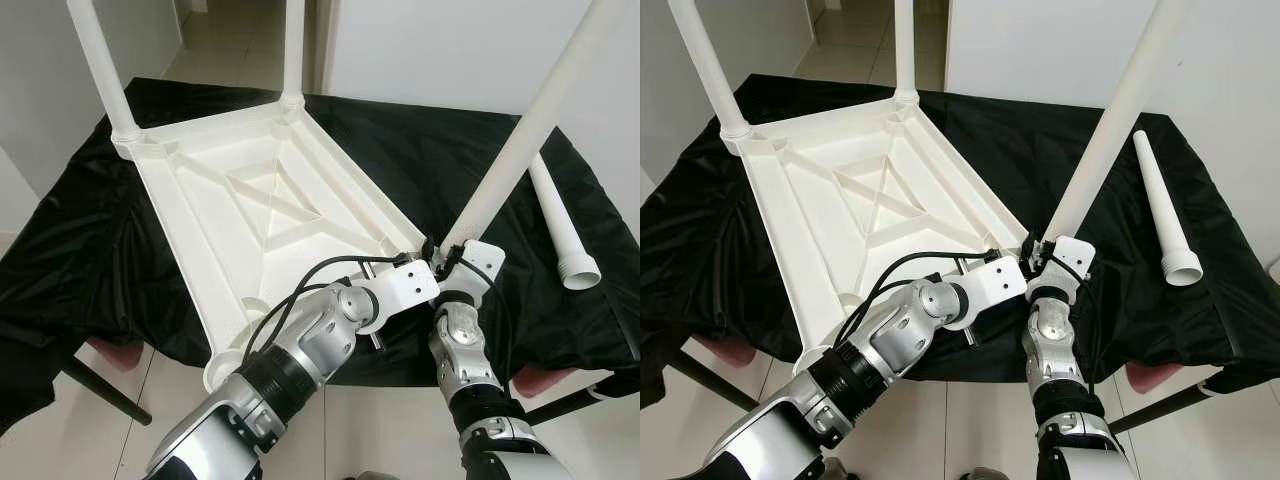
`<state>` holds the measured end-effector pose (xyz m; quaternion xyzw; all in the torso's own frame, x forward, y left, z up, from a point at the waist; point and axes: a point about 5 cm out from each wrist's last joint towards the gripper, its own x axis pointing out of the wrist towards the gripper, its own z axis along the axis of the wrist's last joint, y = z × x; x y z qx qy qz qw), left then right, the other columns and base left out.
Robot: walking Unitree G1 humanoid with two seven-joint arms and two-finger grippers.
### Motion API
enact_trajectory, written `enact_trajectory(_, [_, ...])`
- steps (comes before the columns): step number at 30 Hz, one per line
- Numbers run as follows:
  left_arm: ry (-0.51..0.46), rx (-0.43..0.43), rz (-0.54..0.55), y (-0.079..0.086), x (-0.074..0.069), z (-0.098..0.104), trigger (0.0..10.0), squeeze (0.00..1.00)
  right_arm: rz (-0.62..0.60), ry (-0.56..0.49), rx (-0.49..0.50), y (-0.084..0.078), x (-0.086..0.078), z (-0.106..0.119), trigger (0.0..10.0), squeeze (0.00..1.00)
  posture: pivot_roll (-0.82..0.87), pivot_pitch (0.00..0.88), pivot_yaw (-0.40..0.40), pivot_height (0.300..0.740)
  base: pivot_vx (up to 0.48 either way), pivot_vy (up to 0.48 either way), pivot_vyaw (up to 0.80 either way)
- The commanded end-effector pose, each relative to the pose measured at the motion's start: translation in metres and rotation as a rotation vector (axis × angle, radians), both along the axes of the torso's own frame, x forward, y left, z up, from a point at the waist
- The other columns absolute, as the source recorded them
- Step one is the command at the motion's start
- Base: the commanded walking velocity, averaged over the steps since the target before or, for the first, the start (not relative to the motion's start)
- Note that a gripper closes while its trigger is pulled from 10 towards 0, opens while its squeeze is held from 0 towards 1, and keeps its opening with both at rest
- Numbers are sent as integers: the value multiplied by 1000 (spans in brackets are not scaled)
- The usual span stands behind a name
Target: Building children table
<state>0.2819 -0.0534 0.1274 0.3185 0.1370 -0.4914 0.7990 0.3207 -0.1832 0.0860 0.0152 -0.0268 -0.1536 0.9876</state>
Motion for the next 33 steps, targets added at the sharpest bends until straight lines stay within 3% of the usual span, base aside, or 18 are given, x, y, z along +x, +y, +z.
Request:
enact_trajectory(1, [14,20,-89,-12,-14,-5,10000,0,-22,175,1,-4,-13,-32,10000,1000,6,2,-17,740,0,0,0])
enact_trajectory(6, [15,19,-88,-12,-14,-5,10000,0,-17,167,5,-6,-14,-32,10000,1000,3,7,-20,740,0,0,0])
enact_trajectory(7, [15,18,-87,-12,-14,-5,10000,0,19,156,20,-7,-15,-31,10000,886,1,11,-20,740,0,0,0])
enact_trajectory(9, [15,18,-87,-12,-14,-5,10000,0,19,156,20,-7,-15,-31,10000,886,1,11,-20,740,0,0,0])
enact_trajectory(10, [16,18,-87,-13,-14,-5,10000,0,59,144,35,-6,-15,-31,10000,0,1,12,-20,740,0,0,0])
enact_trajectory(18, [16,16,-91,-13,-14,-4,10000,0,331,88,15,-14,-16,-22,10000,0,-9,22,-14,740,0,0,0])
enact_trajectory(21, [16,15,-91,-13,-14,-4,10000,0,373,79,5,-17,-16,-20,10000,0,-11,23,-11,740,0,0,0])
enact_trajectory(23, [17,16,-90,-13,-13,-3,10000,0,485,54,-37,-23,-18,-13,10000,0,-11,29,-4,740,0,0,0])
enact_trajectory(25, [17,16,-90,-12,-13,-3,10000,0,523,46,-52,-26,-19,-11,10000,0,-11,29,-4,740,0,0,0])
enact_trajectory(29, [17,16,-91,-12,-13,-3,10000,0,686,64,-98,-34,-23,-8,10000,0,-14,34,4,740,0,0,0])
enact_trajectory(33, [16,15,-93,-12,-13,-2,10000,0,767,92,-132,-40,-24,-7,10000,0,-14,35,6,740,0,0,0])
